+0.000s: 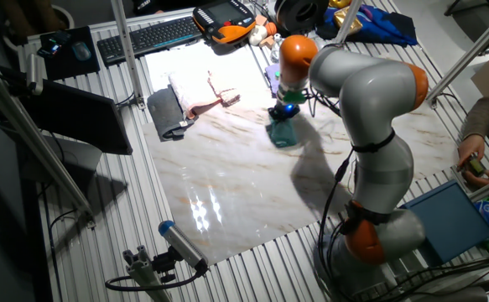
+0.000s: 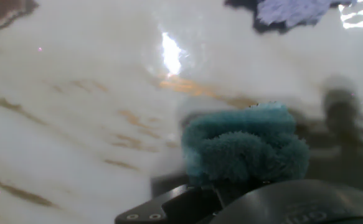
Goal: Clean the table with a cloth
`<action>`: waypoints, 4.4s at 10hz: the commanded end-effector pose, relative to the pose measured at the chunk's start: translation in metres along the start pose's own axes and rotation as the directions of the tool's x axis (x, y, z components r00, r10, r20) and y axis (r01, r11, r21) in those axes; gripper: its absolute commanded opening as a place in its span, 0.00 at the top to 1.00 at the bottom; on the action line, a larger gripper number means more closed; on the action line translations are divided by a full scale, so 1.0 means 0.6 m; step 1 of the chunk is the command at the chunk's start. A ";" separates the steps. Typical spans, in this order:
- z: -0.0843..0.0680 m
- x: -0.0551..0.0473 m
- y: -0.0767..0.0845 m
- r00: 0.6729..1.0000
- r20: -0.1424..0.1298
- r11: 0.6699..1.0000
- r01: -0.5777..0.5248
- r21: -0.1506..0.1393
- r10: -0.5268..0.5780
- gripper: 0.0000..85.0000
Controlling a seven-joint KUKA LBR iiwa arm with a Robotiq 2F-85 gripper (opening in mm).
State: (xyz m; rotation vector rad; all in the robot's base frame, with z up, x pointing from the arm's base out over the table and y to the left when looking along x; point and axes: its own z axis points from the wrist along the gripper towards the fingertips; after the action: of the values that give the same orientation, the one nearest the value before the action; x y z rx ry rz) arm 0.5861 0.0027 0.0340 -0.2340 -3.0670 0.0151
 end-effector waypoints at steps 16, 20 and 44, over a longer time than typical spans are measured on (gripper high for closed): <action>-0.003 0.007 -0.214 0.981 -0.058 0.983 0.184 -0.002 -0.184 1.00; -0.010 0.030 -0.193 0.981 -0.089 0.985 0.171 -0.017 -0.172 1.00; 0.003 0.009 -0.232 0.953 -0.062 0.950 0.300 0.086 -0.296 1.00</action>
State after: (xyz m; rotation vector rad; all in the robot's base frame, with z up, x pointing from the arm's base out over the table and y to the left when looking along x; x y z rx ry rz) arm 0.5598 -0.1349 0.0343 0.2308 -3.0069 0.1385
